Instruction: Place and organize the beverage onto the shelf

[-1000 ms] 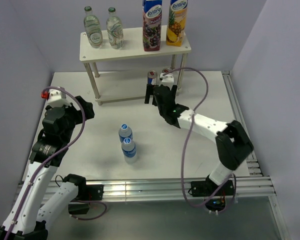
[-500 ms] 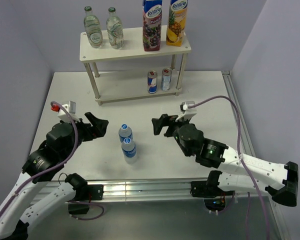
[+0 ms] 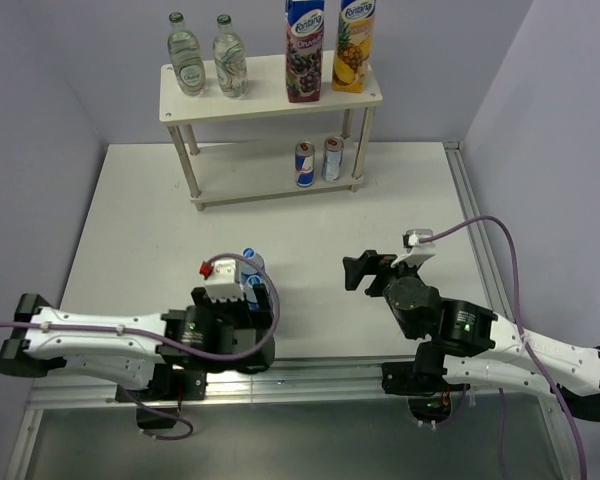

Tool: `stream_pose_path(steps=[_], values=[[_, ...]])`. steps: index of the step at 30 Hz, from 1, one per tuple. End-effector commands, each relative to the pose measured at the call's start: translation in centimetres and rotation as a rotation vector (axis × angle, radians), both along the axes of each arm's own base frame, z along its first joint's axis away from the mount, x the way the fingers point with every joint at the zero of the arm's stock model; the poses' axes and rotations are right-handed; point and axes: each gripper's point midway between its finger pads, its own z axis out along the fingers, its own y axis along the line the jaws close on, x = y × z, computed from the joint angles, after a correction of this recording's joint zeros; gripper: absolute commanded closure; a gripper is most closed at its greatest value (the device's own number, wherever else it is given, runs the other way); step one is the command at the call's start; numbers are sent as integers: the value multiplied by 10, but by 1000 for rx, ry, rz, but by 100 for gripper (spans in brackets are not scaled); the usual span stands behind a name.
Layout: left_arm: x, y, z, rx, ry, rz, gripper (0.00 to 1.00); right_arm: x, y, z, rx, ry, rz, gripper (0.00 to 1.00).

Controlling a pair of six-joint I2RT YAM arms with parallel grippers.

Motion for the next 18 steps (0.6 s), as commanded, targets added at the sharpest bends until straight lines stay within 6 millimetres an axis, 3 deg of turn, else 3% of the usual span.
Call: stream_pose_path(steps=[1,4,10,13,14,15,18], values=[[-1,14,19,-25,-130,96,1,-2,-13,-11,-22,13,-39,0],[-13,1,6,6,-127,59,1,-3,-14,-15,-30,19,-32,0],[-13,14,-41,-39,-97,112,1,-5,-14,-15,-23,18,-19,0],[-10,6,-56,-30,-107,52,1,-5,-13,-17,-31,19,-15,0],[-4,6,-56,-37,-109,56,1,-5,-13,-16,-31,19,-16,0],[-2,-15,-51,-130,-105,47,1,-5,-12,-16,-28,18,-15,0],[12,-17,-58,-71,-128,-5,1,-4,-11,-17,-29,21,-16,0]])
